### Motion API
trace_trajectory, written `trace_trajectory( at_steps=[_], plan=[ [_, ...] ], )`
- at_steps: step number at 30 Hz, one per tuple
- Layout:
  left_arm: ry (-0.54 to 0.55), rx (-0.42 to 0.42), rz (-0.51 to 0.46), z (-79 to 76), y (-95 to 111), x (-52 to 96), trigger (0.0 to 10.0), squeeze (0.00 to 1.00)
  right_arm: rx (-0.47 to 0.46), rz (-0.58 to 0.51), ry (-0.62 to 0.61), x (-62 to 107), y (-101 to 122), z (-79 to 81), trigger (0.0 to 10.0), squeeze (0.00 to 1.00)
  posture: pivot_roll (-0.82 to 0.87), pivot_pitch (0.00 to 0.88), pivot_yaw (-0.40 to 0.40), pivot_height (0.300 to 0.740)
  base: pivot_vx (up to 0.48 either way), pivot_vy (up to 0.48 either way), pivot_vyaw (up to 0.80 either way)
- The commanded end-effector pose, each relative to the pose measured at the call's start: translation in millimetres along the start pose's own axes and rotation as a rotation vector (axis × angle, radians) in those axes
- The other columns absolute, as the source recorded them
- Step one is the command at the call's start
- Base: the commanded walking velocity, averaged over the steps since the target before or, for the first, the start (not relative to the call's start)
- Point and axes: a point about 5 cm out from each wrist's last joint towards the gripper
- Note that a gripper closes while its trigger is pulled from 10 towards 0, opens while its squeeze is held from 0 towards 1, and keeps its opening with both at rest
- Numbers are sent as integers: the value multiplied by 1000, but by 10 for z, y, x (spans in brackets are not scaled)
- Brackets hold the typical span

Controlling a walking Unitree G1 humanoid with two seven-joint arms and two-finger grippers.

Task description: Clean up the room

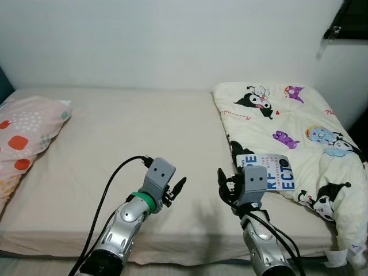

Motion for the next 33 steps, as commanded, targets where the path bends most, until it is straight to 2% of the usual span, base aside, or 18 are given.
trace_trajectory(
  at_steps=[1, 24, 33],
  plan=[
    [-16, 4, 1, -55, -10, -6, 10000, 0, -5, 7, -21, 47, -32, -61, 10000, 0, -61, 13, 33, 736, 0, -360, 0],
    [-6, 10, 21, -36, -51, 2, 10000, 0, -9, 5, -16, 59, -35, -58, 10000, 0, -63, 11, 33, 736, 0, -319, 0],
    [2, 19, 30, -36, -64, -7, 10000, 0, -6, 5, -17, 61, -34, -67, 10000, 0, -69, 8, 33, 736, 0, 0, 0]
  ],
)
Point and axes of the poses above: a point about 5 cm out from each wrist's last joint towards the gripper, its own x axis pointing back from the gripper into the wrist, its own y axis along the axis of the wrist's last joint, z = x × y, and after that the axes turned 4 degrees about -x, right-handed
